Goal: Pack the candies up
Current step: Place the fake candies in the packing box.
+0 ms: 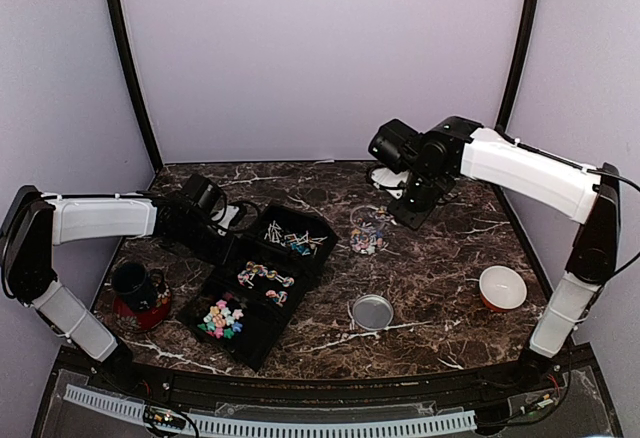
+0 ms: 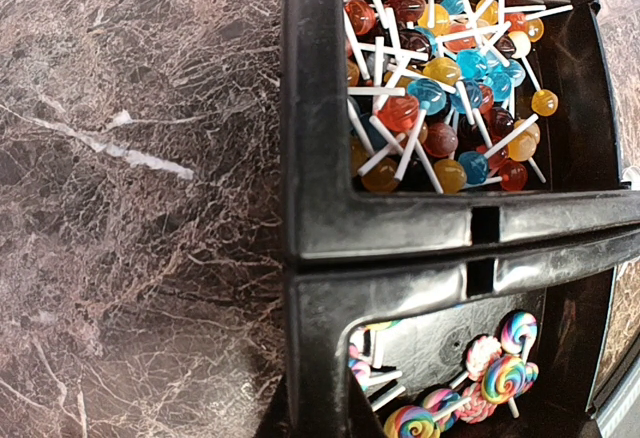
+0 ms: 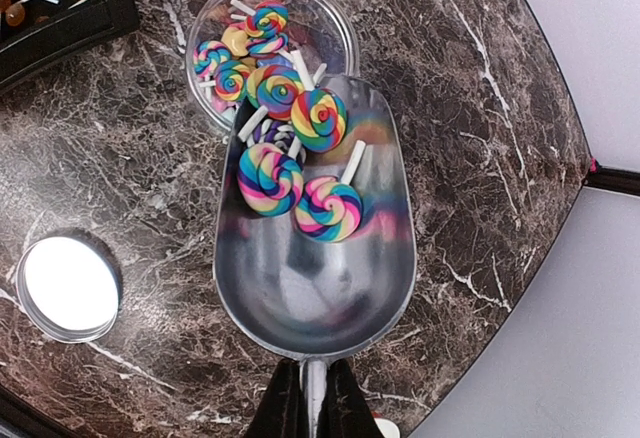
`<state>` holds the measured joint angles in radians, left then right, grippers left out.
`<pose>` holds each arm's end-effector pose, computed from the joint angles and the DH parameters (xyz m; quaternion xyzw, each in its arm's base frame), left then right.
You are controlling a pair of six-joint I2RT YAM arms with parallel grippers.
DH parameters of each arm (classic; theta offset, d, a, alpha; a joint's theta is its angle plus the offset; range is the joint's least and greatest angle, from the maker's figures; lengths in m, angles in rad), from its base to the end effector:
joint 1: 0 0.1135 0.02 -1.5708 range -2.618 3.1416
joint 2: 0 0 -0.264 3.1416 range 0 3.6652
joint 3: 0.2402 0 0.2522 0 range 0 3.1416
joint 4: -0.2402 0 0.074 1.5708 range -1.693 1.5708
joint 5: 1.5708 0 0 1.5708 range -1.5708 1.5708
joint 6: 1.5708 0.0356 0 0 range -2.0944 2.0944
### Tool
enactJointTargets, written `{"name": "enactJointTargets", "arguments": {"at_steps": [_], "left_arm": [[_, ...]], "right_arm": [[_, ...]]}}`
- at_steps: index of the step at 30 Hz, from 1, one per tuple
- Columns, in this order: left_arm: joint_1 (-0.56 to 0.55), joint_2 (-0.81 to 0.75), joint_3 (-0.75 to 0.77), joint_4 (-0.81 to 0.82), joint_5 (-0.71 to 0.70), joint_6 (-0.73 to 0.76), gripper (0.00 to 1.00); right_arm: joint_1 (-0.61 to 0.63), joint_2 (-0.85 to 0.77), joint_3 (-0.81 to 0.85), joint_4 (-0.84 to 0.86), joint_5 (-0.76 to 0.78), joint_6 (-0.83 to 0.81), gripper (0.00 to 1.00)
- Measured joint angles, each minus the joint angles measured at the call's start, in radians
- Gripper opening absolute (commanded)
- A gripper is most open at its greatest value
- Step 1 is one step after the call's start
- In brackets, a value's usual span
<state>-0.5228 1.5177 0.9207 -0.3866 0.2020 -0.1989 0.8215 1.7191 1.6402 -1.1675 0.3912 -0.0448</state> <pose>0.2586 -0.1573 0.1984 0.1824 0.9352 -0.1920 0.2353 0.2429 0.2412 0.3138 -0.3778 0.8918 -0.1175 0.2192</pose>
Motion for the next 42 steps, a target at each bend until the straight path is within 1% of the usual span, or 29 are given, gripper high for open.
{"name": "enactJointTargets", "arguments": {"at_steps": [8,33,39,42], "left_arm": [[0.0,0.0,0.0,0.0,0.001,0.0,0.0],[0.0,0.0,0.0,0.0,0.027,-0.014,0.0],[0.0,0.0,0.0,0.001,0.03,-0.015,0.0],[0.0,0.0,0.0,0.001,0.031,-0.014,0.0]], "right_arm": [[0.024,0.024,0.013,-0.026,0.018,-0.008,0.0],[0.1,0.074,0.019,-0.06,0.265,-0.075,0.0],[0.114,0.074,0.019,-0.055,0.303,-0.097,0.0],[0.115,0.069,0.019,-0.043,0.298,-0.097,0.0]]}}
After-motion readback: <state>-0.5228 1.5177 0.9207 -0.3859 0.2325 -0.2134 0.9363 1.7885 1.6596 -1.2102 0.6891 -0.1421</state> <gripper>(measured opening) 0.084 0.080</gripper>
